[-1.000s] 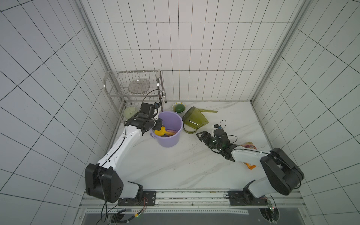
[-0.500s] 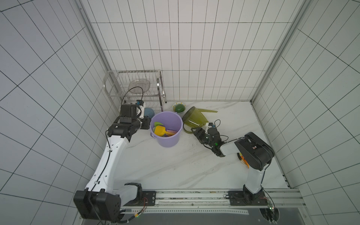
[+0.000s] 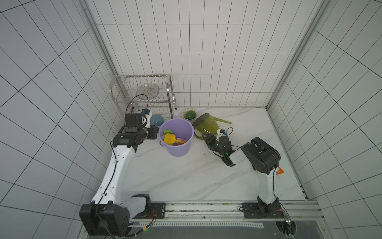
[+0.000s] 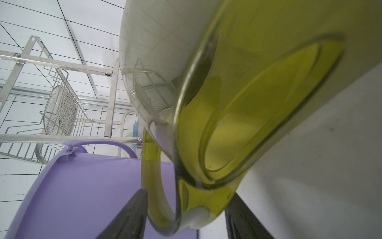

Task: Organize the gardening tools
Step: Adjust the gardening tool at the center of the board.

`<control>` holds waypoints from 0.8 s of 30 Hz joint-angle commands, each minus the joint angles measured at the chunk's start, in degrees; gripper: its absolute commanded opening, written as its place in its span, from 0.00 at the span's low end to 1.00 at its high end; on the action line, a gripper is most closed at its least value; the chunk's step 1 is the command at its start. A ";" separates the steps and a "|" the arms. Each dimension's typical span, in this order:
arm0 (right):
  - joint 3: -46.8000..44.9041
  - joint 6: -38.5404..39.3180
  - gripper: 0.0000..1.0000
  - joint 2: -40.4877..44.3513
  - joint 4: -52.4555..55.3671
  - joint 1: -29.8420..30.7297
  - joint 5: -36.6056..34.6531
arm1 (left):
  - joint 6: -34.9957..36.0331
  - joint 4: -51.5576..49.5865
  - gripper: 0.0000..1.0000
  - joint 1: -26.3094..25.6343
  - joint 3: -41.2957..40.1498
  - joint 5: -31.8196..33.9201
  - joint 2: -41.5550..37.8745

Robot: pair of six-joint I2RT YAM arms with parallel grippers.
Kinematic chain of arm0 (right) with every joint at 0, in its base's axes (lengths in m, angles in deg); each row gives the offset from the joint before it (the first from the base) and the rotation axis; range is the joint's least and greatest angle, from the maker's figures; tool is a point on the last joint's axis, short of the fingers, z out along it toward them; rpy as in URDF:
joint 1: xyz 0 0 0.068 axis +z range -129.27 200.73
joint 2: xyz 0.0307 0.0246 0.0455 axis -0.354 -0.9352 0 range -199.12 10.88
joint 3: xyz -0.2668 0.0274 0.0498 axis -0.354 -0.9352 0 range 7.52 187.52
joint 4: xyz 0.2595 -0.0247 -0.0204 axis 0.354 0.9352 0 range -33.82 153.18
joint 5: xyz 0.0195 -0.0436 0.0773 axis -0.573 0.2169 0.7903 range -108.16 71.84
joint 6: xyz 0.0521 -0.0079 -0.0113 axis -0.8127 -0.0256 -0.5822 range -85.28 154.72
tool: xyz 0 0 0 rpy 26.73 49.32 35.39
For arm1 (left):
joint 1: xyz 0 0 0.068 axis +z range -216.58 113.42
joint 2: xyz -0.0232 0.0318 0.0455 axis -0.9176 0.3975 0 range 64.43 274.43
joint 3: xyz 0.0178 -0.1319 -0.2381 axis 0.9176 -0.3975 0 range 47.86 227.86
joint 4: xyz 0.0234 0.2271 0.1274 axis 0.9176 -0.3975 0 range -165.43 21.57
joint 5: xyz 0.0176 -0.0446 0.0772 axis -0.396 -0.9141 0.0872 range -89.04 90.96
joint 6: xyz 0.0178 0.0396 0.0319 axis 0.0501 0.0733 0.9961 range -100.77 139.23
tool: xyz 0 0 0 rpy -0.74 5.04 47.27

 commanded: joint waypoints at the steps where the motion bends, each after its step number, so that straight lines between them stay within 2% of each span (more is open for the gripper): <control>1: 1.45 -1.05 0.58 -1.23 -3.86 0.56 -1.29 | -0.38 1.26 0.36 0.43 -0.51 -1.01 -0.01; 5: 1.28 -4.22 0.56 -2.03 -4.78 0.57 -2.31 | -0.28 1.46 0.36 0.67 -0.71 -1.01 -0.12; 12: 2.27 -13.26 0.64 -5.56 -9.07 1.55 -4.72 | -0.42 1.86 0.36 1.11 -0.89 -1.18 -0.12; 24: 2.97 -19.42 0.66 -6.74 -8.36 6.22 -11.60 | -0.37 1.86 0.36 1.90 -0.98 -1.60 -0.55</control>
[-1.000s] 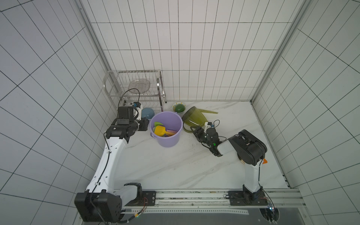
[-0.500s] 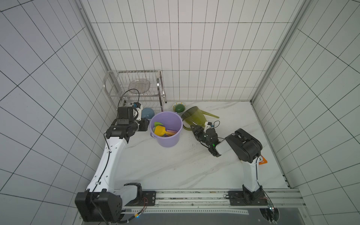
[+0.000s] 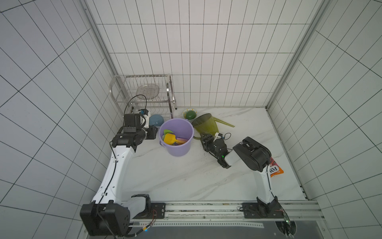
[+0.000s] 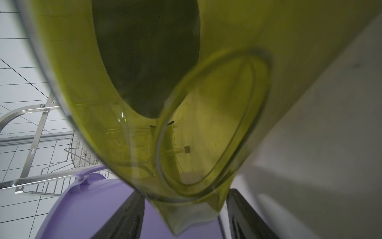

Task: Organize the gardening tools
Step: Adjust the gardening tool at the center of the board.

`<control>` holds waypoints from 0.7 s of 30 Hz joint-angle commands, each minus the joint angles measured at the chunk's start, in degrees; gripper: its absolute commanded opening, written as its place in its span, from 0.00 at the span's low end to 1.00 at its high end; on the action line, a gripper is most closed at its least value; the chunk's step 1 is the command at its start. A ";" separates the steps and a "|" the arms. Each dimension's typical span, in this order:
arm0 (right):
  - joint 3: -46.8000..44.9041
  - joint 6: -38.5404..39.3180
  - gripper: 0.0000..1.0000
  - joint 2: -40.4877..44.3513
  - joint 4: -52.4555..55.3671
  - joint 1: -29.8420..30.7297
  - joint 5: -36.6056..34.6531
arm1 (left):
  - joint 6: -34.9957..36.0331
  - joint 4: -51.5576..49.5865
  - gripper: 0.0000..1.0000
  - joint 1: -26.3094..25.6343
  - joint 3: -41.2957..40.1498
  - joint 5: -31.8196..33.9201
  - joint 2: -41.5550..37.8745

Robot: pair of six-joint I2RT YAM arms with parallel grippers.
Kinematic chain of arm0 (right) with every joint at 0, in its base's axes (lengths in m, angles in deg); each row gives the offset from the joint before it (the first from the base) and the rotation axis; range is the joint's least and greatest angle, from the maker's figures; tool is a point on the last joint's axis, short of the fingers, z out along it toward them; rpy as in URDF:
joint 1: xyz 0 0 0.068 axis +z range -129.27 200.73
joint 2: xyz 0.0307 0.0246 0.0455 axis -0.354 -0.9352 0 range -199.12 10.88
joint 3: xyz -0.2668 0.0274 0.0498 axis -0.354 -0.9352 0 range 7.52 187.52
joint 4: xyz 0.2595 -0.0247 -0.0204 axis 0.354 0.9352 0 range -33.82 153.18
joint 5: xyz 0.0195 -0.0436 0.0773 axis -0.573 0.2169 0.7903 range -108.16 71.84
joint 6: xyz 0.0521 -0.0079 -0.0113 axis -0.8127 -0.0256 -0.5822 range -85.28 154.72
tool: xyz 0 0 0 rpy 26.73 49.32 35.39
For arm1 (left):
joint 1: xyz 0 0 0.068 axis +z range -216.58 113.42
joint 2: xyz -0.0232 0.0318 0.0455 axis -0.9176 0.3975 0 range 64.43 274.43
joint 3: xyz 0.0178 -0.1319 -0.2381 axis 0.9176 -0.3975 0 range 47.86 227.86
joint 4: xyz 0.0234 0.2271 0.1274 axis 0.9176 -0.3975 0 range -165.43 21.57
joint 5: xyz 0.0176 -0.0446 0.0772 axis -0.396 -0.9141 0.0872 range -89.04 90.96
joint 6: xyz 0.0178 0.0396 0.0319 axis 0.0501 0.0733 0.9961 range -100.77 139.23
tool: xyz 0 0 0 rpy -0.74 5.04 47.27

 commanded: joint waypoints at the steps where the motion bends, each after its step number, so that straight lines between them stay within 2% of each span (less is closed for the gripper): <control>1: 0.31 -1.89 0.67 -0.69 -1.48 1.82 -4.47 | -0.06 1.31 0.36 0.44 -0.37 -0.75 -0.58; 8: 2.33 -4.92 0.66 -4.12 -2.55 3.06 -9.55 | -0.16 1.17 0.36 0.50 -0.15 -1.10 -0.63; 13: 4.32 -7.65 0.59 -6.81 -4.17 3.09 -11.98 | -0.11 0.80 0.36 0.67 -0.15 -1.02 -1.25; 21: 3.10 -4.76 0.46 -5.57 -4.31 3.17 -13.47 | 0.10 0.51 0.36 0.93 -0.40 -1.08 -1.80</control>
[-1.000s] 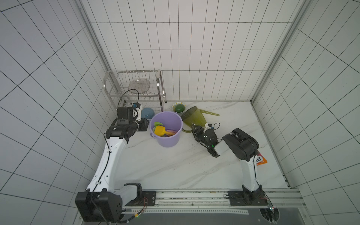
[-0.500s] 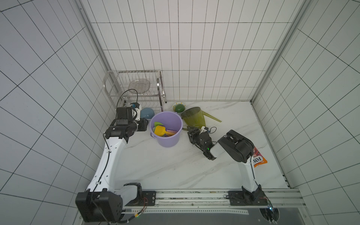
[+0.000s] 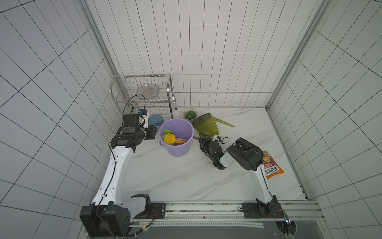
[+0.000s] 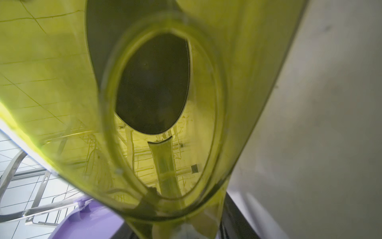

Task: Organize the gardening tools
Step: Adjust the gardening tool at the center of the board.

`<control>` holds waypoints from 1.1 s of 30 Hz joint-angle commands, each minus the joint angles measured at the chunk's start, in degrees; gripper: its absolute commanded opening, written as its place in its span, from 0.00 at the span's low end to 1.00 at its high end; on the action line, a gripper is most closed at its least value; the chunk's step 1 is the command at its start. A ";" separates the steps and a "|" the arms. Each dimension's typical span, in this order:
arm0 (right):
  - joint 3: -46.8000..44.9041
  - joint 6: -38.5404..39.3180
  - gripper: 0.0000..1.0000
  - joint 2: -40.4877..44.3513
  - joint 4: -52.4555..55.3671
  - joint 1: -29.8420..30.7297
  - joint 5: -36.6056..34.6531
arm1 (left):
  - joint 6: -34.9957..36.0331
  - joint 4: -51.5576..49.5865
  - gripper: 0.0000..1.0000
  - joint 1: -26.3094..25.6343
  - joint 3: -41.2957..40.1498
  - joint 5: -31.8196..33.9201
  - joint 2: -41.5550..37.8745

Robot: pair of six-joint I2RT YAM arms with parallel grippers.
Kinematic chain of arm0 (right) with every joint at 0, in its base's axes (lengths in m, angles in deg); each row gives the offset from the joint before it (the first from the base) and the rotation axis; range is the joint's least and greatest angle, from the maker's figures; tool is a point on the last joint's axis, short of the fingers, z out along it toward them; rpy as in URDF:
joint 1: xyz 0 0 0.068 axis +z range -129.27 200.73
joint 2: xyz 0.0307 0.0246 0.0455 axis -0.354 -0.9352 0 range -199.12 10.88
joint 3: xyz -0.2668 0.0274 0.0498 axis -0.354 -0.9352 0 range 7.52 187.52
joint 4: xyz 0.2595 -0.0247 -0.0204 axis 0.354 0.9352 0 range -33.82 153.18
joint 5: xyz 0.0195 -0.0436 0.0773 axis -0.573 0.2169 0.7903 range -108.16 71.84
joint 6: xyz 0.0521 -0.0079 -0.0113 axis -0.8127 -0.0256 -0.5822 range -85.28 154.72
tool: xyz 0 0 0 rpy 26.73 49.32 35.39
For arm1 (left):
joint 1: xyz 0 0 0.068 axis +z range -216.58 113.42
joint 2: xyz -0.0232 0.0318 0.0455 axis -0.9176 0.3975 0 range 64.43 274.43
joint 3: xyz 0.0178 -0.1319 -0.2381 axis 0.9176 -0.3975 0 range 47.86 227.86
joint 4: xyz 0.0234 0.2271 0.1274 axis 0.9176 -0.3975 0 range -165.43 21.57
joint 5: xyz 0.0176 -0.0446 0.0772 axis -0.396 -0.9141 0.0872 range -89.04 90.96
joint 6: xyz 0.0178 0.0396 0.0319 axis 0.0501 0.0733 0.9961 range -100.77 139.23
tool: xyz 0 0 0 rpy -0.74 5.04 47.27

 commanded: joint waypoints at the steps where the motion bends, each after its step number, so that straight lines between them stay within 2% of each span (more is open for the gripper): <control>1: -1.03 1.91 0.45 0.08 -0.95 0.19 -1.71 | 0.02 0.56 0.36 0.39 -0.46 -0.62 -1.08; 9: -4.42 8.04 0.29 4.42 -1.48 -0.02 -2.02 | -0.17 0.62 0.36 0.44 -0.32 -0.85 -0.90; 20: -8.08 16.84 0.10 12.12 3.68 -0.85 2.79 | 0.09 0.82 0.36 0.61 -0.52 -0.97 -1.04; 25: -10.28 25.42 0.03 22.35 18.32 -1.40 5.19 | 0.33 0.96 0.36 1.04 -0.86 -1.45 -1.51; 33: -8.14 41.83 0.00 40.37 53.16 -3.43 4.98 | 0.37 1.11 0.36 1.76 -1.09 -2.54 -1.83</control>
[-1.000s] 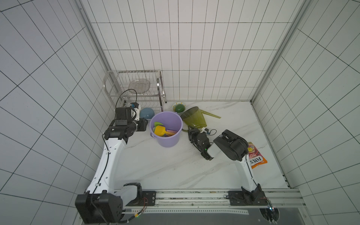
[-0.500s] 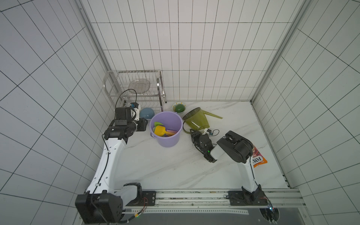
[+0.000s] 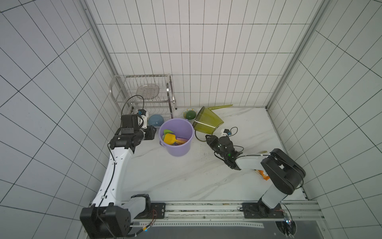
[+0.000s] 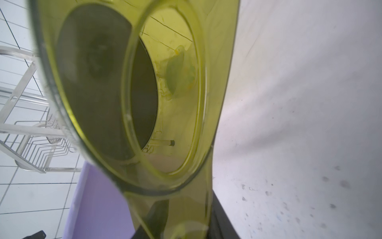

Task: Organize the gardening tools
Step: Adjust the gardening tool at the center of the board.

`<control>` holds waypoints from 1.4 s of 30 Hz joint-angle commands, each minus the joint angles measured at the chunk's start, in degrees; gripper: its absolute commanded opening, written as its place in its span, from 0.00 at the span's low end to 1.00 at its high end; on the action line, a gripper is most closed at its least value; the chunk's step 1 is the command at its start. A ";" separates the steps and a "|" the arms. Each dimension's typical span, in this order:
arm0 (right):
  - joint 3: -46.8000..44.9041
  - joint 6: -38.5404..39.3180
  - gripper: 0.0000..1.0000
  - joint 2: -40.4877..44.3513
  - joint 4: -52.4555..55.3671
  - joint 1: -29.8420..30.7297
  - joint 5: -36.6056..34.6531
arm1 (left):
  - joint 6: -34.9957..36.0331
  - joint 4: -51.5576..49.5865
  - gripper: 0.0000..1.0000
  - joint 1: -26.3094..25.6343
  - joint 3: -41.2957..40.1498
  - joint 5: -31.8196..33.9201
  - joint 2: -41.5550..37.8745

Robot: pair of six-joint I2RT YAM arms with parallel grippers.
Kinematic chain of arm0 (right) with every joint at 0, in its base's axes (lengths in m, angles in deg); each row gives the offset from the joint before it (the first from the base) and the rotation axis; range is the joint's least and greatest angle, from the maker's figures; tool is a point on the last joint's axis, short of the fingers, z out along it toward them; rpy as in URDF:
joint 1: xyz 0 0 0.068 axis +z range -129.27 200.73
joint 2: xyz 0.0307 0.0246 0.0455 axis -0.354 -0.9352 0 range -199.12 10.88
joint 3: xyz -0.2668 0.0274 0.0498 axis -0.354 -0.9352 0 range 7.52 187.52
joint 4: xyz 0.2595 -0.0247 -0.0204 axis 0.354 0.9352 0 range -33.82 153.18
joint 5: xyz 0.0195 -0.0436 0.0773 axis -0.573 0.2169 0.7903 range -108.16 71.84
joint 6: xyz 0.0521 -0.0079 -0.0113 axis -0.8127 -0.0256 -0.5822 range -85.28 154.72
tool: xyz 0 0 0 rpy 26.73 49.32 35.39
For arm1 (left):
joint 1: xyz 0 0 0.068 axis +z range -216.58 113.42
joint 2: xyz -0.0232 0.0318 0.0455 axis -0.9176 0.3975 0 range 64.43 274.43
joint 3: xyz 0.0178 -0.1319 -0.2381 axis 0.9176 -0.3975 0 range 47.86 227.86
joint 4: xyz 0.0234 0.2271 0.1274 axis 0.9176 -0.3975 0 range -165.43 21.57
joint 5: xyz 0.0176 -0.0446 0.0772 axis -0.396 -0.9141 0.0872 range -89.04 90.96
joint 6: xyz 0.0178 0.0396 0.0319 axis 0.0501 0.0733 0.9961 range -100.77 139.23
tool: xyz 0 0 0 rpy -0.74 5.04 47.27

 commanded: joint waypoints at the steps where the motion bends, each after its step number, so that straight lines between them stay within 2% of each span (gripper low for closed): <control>1: 2.98 12.08 0.00 6.51 20.50 -1.63 -0.67 | 0.35 1.03 0.36 0.48 -0.39 -1.24 -1.23; 5: 6.49 22.11 0.00 12.52 35.50 -3.31 -3.79 | 0.49 1.20 0.36 0.75 -0.34 -1.54 -1.40; 10: 8.29 33.76 0.00 18.17 43.73 -5.08 -8.93 | 0.28 1.56 0.36 0.84 -0.26 -2.28 -1.24; 14: 10.08 42.69 0.00 20.34 46.68 -5.48 -13.45 | 0.14 1.59 0.36 0.83 -0.16 -2.59 -0.96; 21: 11.71 52.89 0.00 21.14 46.45 -4.95 -20.21 | 0.40 1.68 0.36 0.80 -0.42 -2.72 -1.39; 26: 11.74 63.73 0.00 21.12 41.28 -1.80 -25.85 | 0.82 1.68 0.36 0.84 -0.37 -4.12 -1.40; 37: 4.94 90.32 0.00 20.11 13.74 3.62 -30.59 | 1.41 1.34 0.37 0.83 -0.51 -5.47 -2.36; 42: 5.42 97.72 0.00 16.26 5.24 5.98 -36.10 | 1.28 1.13 0.37 0.83 -0.52 -5.18 -2.71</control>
